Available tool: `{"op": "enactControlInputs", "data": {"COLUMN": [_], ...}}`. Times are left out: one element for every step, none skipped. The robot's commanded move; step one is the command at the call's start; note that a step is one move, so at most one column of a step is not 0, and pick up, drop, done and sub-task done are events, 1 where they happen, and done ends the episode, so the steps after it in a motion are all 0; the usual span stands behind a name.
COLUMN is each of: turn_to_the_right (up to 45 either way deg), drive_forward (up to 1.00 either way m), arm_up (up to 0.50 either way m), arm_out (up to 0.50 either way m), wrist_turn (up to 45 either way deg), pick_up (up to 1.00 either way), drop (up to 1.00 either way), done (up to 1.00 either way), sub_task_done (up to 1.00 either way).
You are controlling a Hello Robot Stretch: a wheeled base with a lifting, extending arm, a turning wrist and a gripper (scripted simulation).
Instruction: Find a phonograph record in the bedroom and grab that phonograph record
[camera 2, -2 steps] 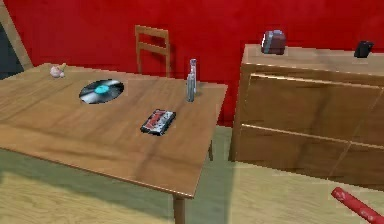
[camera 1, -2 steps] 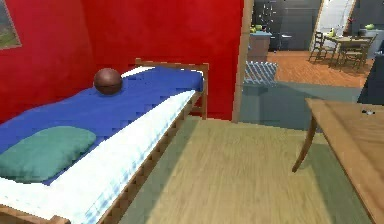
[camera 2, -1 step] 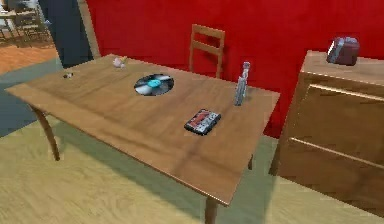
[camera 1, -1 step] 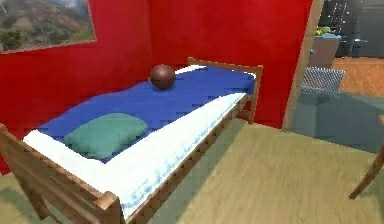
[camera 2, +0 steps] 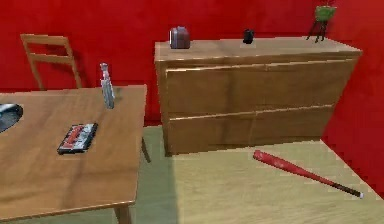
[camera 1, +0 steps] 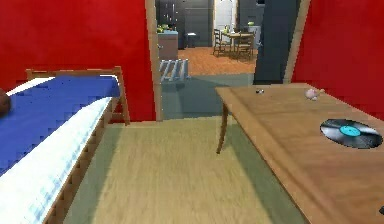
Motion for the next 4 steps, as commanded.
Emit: {"op": "enactControlInputs", "data": {"turn_to_the_right": [0.0,0.0,0.0,0.0], "drive_forward": [0.95,0.0,0.0,0.0], "arm_up": [0.0,0.5,0.36,0.0], "arm_out": [0.0,0.0,0.0,0.5], "wrist_turn": [0.0,0.0,0.0,0.0], "pick_up": [0.0,0.0,0.0,0.0], "drop": [0.0,0.0,0.0,0.0], "done": [0.0,0.0,0.0,0.0], "sub_task_done": [0.0,0.0,0.0,0.0]}}
